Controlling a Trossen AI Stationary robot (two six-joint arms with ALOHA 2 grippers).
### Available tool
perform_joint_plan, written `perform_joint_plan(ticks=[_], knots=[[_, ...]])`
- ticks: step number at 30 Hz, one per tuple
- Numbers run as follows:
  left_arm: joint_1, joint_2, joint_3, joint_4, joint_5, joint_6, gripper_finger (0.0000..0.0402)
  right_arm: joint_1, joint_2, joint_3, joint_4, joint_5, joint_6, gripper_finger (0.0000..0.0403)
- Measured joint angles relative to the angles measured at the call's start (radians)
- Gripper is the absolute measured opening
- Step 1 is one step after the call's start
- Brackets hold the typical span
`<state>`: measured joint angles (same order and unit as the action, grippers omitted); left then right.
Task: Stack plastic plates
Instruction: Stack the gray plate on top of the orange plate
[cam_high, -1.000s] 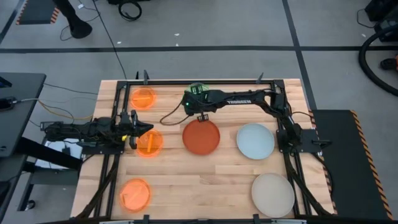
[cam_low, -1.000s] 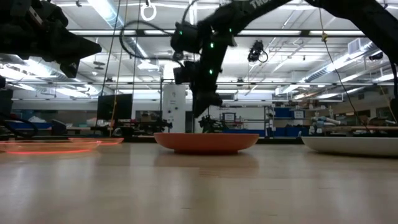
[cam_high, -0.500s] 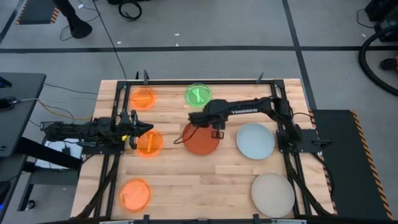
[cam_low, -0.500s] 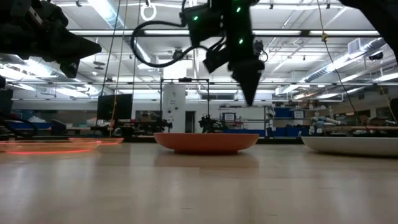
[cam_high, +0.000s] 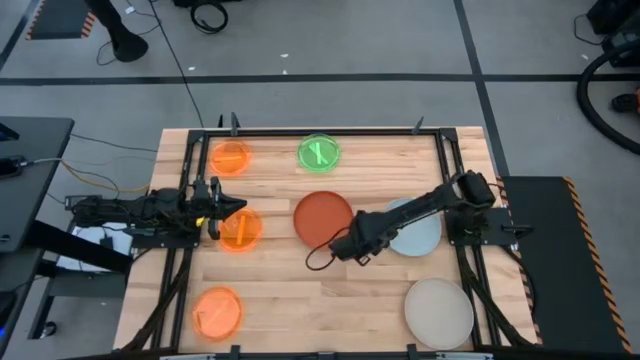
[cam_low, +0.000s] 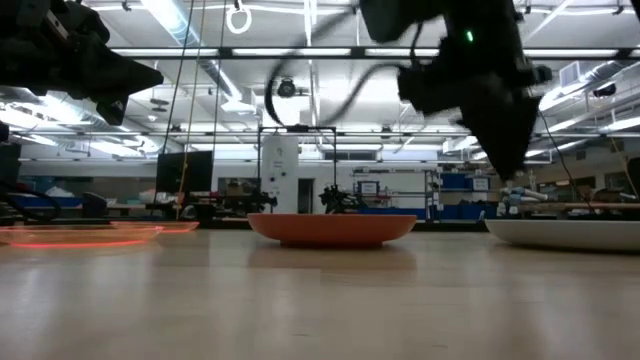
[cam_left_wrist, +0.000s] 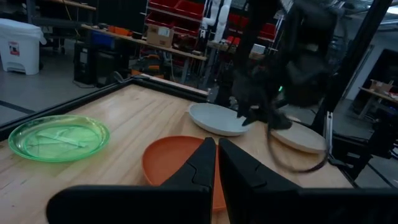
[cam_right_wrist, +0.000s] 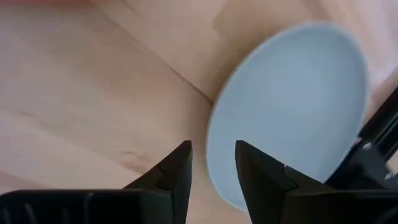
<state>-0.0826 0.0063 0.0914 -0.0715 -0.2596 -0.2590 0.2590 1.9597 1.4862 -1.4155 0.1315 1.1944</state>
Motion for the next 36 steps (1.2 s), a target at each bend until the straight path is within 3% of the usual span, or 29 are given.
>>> perform_joint_plan(ticks=[6, 15, 24, 27, 31, 34, 36], knots=[[0.0, 0.0, 0.0, 0.0, 0.0, 0.0, 0.0027, -0.009, 0.004, -0.129, 0.157, -0.027, -0.008, 0.0127], [0.0, 0.0, 0.0, 0.006, 0.0, 0.0, 0.0027, -0.052, 0.014, -0.227, 0.228, -0.034, -0.043, 0.0119], [0.0, 0.0, 0.0, 0.007, 0.0, 0.0, 0.0027, -0.054, 0.017, -0.266, 0.247, -0.043, -0.076, 0.0039], [0.0, 0.0, 0.0, 0.007, 0.0, 0.0, 0.0027, -0.054, 0.017, -0.232, 0.187, -0.029, -0.089, 0.0015], [0.0, 0.0, 0.0, 0.008, 0.0, 0.0, 0.0027, -0.054, 0.016, -0.115, 0.011, 0.041, -0.115, 0.0017], [0.0, 0.0, 0.0, 0.008, 0.0, 0.0, 0.0027, -0.042, 0.011, 0.013, -0.085, 0.153, -0.154, 0.0016], [0.0, 0.0, 0.0, 0.008, 0.0, 0.0, 0.0027, -0.024, 0.009, 0.093, -0.097, 0.255, -0.275, 0.0015]])
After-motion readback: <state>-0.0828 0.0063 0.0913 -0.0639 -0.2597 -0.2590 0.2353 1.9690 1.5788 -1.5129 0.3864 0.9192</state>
